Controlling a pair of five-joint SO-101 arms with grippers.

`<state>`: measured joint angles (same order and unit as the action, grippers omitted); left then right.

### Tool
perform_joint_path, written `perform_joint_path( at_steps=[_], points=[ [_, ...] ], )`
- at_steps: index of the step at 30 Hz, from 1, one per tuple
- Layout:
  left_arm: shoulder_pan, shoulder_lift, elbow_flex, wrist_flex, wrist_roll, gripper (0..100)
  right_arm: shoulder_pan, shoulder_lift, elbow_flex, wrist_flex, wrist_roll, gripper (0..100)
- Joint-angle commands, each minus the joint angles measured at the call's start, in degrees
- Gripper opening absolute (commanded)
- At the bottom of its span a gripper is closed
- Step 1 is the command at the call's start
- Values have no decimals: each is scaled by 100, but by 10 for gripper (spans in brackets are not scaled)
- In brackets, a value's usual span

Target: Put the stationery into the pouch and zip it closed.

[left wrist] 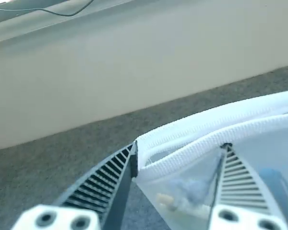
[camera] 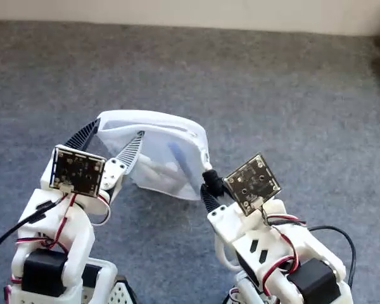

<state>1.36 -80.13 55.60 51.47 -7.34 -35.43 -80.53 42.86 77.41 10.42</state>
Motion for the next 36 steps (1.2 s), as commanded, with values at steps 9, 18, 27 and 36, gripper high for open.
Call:
perform_joint_path(
  at_steps=[9, 18, 27, 36],
  points=[
    [31, 40, 48, 1231, -563, 248, -119, -259, -277, 75, 62, 4],
    [40, -664, -558, 3059, -1143, 248, -101, -1095, -242, 22, 431, 4],
    [-910, -1103, -136, 3349, -1785, 250, -101, -1103, -268, 22, 422, 4],
    [-1974, -1165, 453, 2418, -1600, 248, -101, -1103, -242, 66, 413, 4]
  ],
)
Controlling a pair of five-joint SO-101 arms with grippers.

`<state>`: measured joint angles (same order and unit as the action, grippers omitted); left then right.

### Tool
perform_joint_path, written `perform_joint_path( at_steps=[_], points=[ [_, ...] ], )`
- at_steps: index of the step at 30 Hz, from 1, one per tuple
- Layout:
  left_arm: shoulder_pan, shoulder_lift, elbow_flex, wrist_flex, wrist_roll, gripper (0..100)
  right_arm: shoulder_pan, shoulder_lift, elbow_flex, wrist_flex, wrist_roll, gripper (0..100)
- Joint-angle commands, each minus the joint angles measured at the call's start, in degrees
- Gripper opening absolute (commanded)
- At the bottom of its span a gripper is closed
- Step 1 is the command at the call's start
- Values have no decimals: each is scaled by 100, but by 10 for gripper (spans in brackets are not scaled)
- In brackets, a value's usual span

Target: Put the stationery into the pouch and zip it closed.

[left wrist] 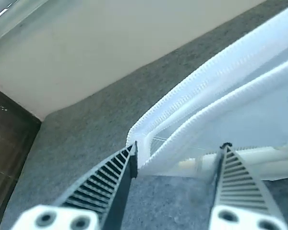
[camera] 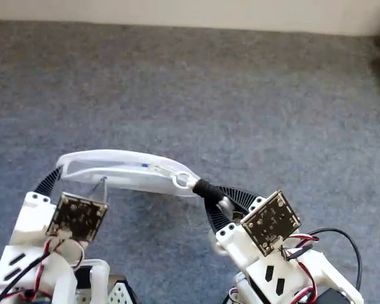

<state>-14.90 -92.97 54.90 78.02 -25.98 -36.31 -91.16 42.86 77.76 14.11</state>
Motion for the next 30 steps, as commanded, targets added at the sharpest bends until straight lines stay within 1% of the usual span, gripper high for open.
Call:
perform_joint_path(
  at_steps=[1, 5, 7, 10, 13, 18, 23, 26, 28, 30],
  points=[
    [-391, 119, 576, -396, 448, 248, -13, -40, -242, 31, 44, 4],
    [-382, 119, 769, -1081, 1037, 248, -31, -40, -242, 40, 44, 4],
    [-268, 119, 875, -1477, 1292, 248, -31, -40, -242, 40, 44, 4],
    [110, 119, 1086, -2022, 1626, 248, -40, -48, -233, 40, 44, 4],
    [567, 119, 1226, -2286, 1705, 252, -40, -48, -224, 84, 44, 4],
    [989, 119, 1209, -2295, 1705, 243, -40, -48, -268, 374, 44, 4],
    [1209, 119, 1253, -2277, 1705, 158, -13, -48, -215, 400, 44, 4],
    [1200, 119, 1200, -2101, 1705, 186, -4, -48, -215, 400, -18, 4],
    [1200, 127, 1147, -1969, 1705, 215, -4, -48, -215, 400, -264, 4],
    [1209, 171, 1024, -1785, 1705, 220, -4, -48, -215, 400, -369, 4]
  ],
)
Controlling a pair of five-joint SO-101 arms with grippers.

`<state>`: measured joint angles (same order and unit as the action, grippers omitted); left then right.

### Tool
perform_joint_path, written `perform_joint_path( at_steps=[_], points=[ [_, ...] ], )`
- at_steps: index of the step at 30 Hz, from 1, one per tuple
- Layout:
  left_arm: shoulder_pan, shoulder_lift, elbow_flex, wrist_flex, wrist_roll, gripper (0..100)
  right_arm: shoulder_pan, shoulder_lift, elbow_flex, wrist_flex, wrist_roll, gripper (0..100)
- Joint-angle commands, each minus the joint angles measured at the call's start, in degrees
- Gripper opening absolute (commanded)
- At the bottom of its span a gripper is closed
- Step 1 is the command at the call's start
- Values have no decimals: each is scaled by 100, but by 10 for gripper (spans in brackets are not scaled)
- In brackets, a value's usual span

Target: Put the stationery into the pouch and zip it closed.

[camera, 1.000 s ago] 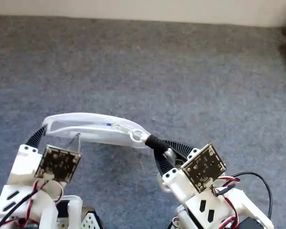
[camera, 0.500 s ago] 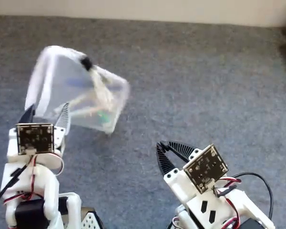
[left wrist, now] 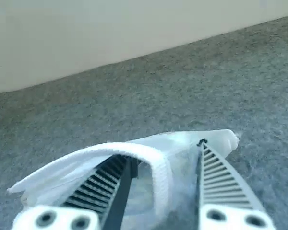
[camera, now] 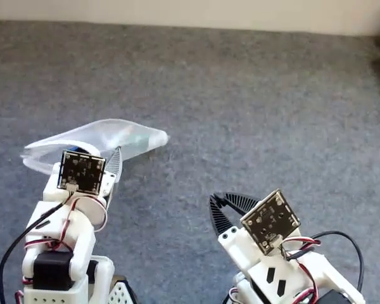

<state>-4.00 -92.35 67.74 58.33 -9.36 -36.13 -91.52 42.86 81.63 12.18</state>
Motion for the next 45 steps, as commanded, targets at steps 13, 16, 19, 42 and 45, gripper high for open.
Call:
perform_joint_path(
  at_steps=[13, 16, 19, 42, 45],
  points=[
    [1736, 127, -620, 220, 62, 220, 646, -4, -207, 13, -211, 4],
    [1938, 127, -796, 35, 70, 185, 1226, -4, -207, 13, -211, 4],
    [2273, 127, -840, -290, 70, 105, 1516, -4, 31, -22, -211, 4],
    [2668, 3881, -2193, -2400, 466, 168, 1534, 31, 2334, -2246, -949, 4],
    [2642, 4295, -2967, -1943, 923, 195, 1534, -4, 2941, -2976, -1319, 4]
  ],
)
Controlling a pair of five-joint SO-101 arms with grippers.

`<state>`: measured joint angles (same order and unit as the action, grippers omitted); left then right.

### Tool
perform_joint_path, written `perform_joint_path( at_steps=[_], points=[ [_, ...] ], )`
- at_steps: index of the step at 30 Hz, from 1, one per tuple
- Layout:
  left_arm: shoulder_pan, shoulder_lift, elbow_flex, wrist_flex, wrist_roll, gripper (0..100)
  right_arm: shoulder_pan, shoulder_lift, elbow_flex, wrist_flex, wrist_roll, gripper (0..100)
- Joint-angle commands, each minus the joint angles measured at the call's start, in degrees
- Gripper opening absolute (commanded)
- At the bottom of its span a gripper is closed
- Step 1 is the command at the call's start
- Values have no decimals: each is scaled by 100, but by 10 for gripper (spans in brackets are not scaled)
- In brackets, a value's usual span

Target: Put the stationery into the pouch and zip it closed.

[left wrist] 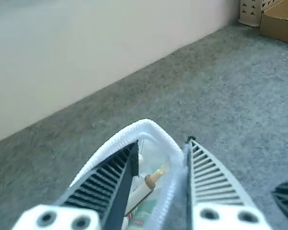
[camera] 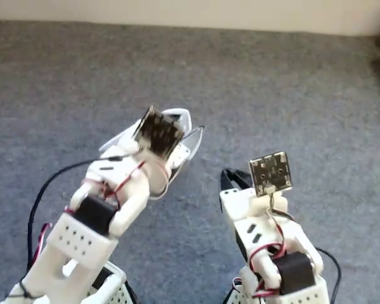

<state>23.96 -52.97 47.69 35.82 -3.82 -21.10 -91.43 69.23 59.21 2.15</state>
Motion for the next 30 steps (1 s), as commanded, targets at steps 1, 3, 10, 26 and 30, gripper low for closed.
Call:
perform_joint_path(
  at_steps=[1, 3, 10, 26, 30],
  points=[
    [-154, 462, -1218, 501, 527, 220, 31, -13, 470, -980, -475, 4],
    [-154, 646, -1719, 879, 809, 261, 31, -13, 760, -1420, -712, 4],
    [-374, 1429, -2835, 1371, 923, 211, 22, -13, 1297, -2123, -949, 4],
    [-629, 2580, -4866, 3121, -97, 152, 4, -13, 1305, -2123, -1222, 4],
    [-620, 2615, -5578, 3982, -97, 201, -453, -13, 1297, -2132, -1222, 4]
  ],
)
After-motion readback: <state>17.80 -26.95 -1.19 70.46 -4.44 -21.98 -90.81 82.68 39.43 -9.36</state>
